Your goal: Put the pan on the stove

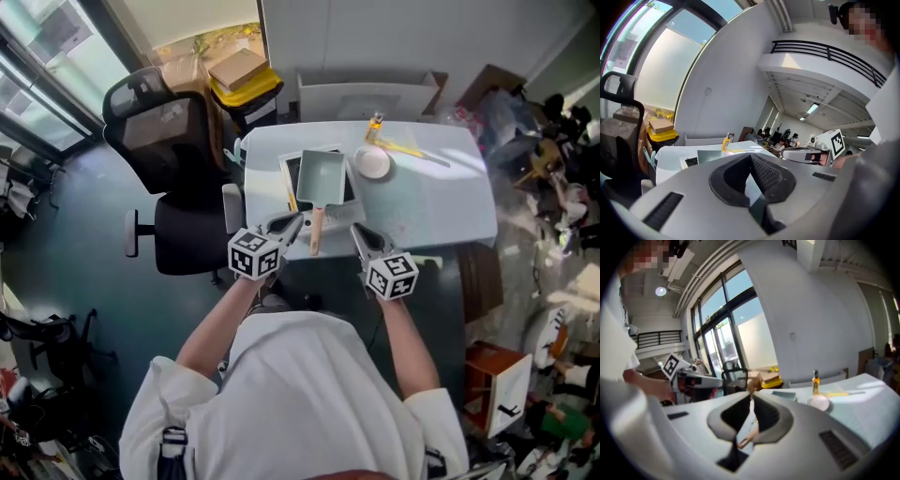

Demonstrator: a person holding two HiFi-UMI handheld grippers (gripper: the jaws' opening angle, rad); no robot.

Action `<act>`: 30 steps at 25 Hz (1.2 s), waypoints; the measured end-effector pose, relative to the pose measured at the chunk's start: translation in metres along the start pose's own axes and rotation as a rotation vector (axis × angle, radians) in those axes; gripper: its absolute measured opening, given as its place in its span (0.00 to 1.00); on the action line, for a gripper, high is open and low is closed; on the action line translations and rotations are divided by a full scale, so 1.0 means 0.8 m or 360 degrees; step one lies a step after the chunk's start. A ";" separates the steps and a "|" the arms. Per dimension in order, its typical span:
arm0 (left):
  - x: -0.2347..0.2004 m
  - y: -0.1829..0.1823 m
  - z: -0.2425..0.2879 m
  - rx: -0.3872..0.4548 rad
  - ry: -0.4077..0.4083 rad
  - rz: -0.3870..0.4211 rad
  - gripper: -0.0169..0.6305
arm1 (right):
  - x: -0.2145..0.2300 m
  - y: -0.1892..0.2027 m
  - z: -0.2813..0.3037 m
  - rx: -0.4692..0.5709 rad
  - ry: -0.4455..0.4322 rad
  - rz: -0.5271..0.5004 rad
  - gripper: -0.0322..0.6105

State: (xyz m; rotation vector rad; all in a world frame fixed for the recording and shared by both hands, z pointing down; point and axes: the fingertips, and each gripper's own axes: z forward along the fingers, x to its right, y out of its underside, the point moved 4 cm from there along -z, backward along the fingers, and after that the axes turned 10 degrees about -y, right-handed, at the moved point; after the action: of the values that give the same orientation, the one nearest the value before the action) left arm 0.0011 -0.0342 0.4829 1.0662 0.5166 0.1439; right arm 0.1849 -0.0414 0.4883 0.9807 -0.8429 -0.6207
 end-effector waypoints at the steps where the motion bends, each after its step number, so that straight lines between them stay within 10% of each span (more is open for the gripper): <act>1: -0.002 -0.001 -0.002 0.0002 -0.0001 0.0000 0.07 | -0.002 -0.001 0.000 0.0000 0.0005 -0.0007 0.11; 30: -0.037 -0.017 -0.017 -0.0023 0.0147 0.0076 0.07 | -0.032 -0.018 0.016 0.0046 0.0205 -0.0034 0.11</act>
State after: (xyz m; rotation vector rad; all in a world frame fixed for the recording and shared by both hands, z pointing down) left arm -0.0333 -0.0404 0.4759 1.0616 0.5723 0.2394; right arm 0.1589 -0.0334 0.4709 1.0457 -0.7296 -0.5586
